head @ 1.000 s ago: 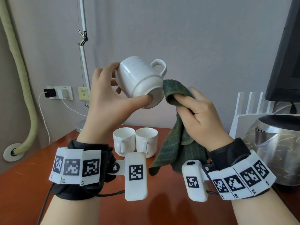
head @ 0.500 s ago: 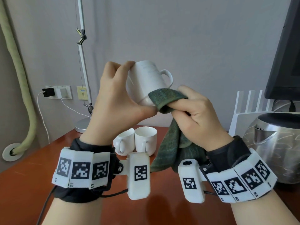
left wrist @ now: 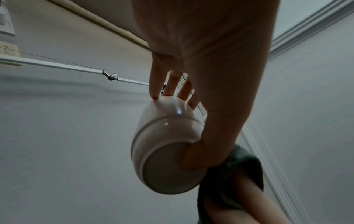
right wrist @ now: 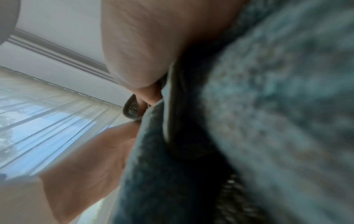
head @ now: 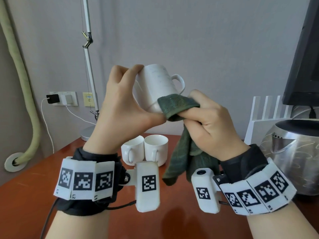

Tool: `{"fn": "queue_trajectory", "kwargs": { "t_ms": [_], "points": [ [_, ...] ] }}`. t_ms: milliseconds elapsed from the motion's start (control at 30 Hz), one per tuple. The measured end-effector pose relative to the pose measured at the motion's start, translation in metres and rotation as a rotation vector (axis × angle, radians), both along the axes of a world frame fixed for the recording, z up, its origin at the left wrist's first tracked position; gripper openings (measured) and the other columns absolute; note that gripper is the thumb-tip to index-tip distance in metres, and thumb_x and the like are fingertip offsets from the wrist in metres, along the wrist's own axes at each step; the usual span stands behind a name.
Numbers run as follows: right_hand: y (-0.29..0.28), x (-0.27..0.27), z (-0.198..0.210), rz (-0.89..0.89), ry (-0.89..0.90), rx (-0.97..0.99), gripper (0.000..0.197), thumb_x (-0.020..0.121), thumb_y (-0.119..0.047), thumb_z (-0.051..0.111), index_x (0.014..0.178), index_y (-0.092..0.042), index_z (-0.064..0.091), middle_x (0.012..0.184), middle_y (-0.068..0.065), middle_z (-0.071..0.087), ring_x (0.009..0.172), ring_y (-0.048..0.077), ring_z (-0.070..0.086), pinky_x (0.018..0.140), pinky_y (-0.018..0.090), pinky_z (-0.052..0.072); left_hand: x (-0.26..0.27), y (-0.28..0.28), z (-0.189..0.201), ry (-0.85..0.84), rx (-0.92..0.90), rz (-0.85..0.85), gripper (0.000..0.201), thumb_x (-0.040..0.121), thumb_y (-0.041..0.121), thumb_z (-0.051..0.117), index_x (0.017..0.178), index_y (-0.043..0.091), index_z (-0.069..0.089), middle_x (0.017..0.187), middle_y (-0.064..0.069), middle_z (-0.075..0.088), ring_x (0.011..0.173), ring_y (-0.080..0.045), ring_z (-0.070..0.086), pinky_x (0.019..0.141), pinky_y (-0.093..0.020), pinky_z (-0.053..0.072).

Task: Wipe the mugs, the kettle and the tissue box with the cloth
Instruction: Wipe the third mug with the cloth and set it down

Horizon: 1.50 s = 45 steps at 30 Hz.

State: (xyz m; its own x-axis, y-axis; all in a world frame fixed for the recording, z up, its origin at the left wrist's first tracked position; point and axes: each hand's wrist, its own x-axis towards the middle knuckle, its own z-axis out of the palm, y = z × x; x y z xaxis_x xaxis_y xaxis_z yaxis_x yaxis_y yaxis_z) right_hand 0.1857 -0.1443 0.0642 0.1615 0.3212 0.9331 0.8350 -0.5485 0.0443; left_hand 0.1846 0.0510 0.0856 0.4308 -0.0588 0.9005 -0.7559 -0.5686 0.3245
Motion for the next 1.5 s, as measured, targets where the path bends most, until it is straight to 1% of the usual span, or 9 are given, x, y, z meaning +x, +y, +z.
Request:
{"fn": "queue_trajectory", "kwargs": {
  "t_ms": [167, 233, 333, 467, 533, 600, 800, 1167, 1500],
  "points": [
    [-0.021, 0.007, -0.001, -0.022, 0.126, 0.202, 0.028, 0.082, -0.015, 0.047, 0.093, -0.015, 0.073, 0.082, 0.004, 0.050, 0.068, 0.025, 0.051, 0.056, 0.041, 0.046, 0.000, 0.002, 0.001, -0.007, -0.048, -0.023, 0.101, 0.048, 0.051, 0.079, 0.138, 0.017, 0.047, 0.117, 0.009, 0.035, 0.113, -0.004, 0.043, 0.094, -0.012, 0.038],
    [-0.018, 0.001, 0.001, 0.051, 0.132, 0.206, 0.023, 0.085, -0.029, 0.054, 0.091, -0.017, 0.074, 0.083, 0.003, 0.048, 0.070, 0.021, 0.051, 0.060, 0.035, 0.045, 0.000, 0.000, 0.001, -0.036, -0.033, -0.003, 0.097, 0.052, 0.037, 0.083, 0.138, 0.015, 0.047, 0.117, 0.008, 0.034, 0.114, -0.004, 0.041, 0.095, -0.011, 0.037],
    [-0.005, -0.008, 0.005, 0.110, 0.035, 0.234, 0.042, 0.089, -0.050, 0.058, 0.082, -0.012, 0.075, 0.079, 0.002, 0.046, 0.066, 0.018, 0.051, 0.059, 0.028, 0.043, 0.001, -0.004, -0.001, -0.083, 0.008, 0.019, 0.094, 0.054, 0.034, 0.083, 0.138, 0.011, 0.046, 0.118, 0.004, 0.034, 0.116, -0.007, 0.042, 0.095, -0.010, 0.038],
    [0.003, -0.005, 0.004, 0.072, -0.041, 0.207, 0.036, 0.089, -0.030, 0.063, 0.069, -0.001, 0.073, 0.077, 0.009, 0.051, 0.061, 0.022, 0.051, 0.053, 0.036, 0.042, -0.001, -0.007, -0.002, -0.116, 0.076, 0.024, 0.093, 0.057, 0.045, 0.072, 0.138, 0.009, 0.046, 0.117, 0.004, 0.035, 0.114, -0.011, 0.043, 0.091, -0.023, 0.045],
    [0.006, -0.003, 0.002, 0.042, -0.050, 0.151, 0.035, 0.089, -0.024, 0.060, 0.064, 0.000, 0.069, 0.078, 0.009, 0.050, 0.060, 0.023, 0.050, 0.050, 0.037, 0.041, -0.002, -0.006, -0.001, -0.128, 0.094, 0.024, 0.093, 0.058, 0.047, 0.070, 0.139, 0.010, 0.046, 0.117, 0.005, 0.035, 0.113, -0.009, 0.042, 0.088, -0.019, 0.044],
    [0.010, -0.004, 0.001, 0.014, -0.068, 0.118, 0.035, 0.088, -0.024, 0.060, 0.062, -0.002, 0.066, 0.079, 0.007, 0.050, 0.059, 0.022, 0.048, 0.049, 0.036, 0.040, -0.003, -0.004, 0.000, -0.152, 0.134, 0.050, 0.091, 0.059, 0.047, 0.071, 0.138, 0.009, 0.046, 0.117, 0.005, 0.035, 0.111, -0.008, 0.041, 0.083, -0.015, 0.042],
    [0.003, 0.004, 0.000, 0.073, -0.008, 0.283, 0.038, 0.091, -0.026, 0.059, 0.060, -0.005, 0.064, 0.077, -0.008, 0.038, 0.060, 0.015, 0.044, 0.052, 0.029, 0.037, -0.004, -0.005, 0.000, -0.185, 0.127, 0.049, 0.091, 0.058, 0.037, 0.076, 0.138, 0.007, 0.046, 0.118, 0.002, 0.036, 0.110, -0.006, 0.039, 0.080, -0.035, 0.050],
    [0.005, 0.012, -0.009, 0.020, -0.025, 0.232, 0.038, 0.089, -0.027, 0.059, 0.059, -0.004, 0.065, 0.078, 0.000, 0.045, 0.060, 0.015, 0.046, 0.048, 0.034, 0.040, 0.000, -0.006, -0.005, -0.111, 0.241, 0.076, 0.093, 0.057, 0.046, 0.067, 0.140, 0.012, 0.042, 0.119, 0.005, 0.036, 0.114, -0.022, 0.045, 0.078, -0.053, 0.052],
    [0.023, 0.010, -0.021, -0.021, -0.005, 0.128, 0.032, 0.084, -0.024, 0.062, 0.058, -0.005, 0.063, 0.078, 0.004, 0.052, 0.059, 0.017, 0.050, 0.046, 0.031, 0.041, 0.010, -0.005, -0.012, -0.046, 0.236, 0.064, 0.099, 0.057, 0.055, 0.065, 0.140, 0.007, 0.042, 0.118, 0.006, 0.034, 0.111, -0.024, 0.047, 0.077, -0.054, 0.052]
  ]
}}
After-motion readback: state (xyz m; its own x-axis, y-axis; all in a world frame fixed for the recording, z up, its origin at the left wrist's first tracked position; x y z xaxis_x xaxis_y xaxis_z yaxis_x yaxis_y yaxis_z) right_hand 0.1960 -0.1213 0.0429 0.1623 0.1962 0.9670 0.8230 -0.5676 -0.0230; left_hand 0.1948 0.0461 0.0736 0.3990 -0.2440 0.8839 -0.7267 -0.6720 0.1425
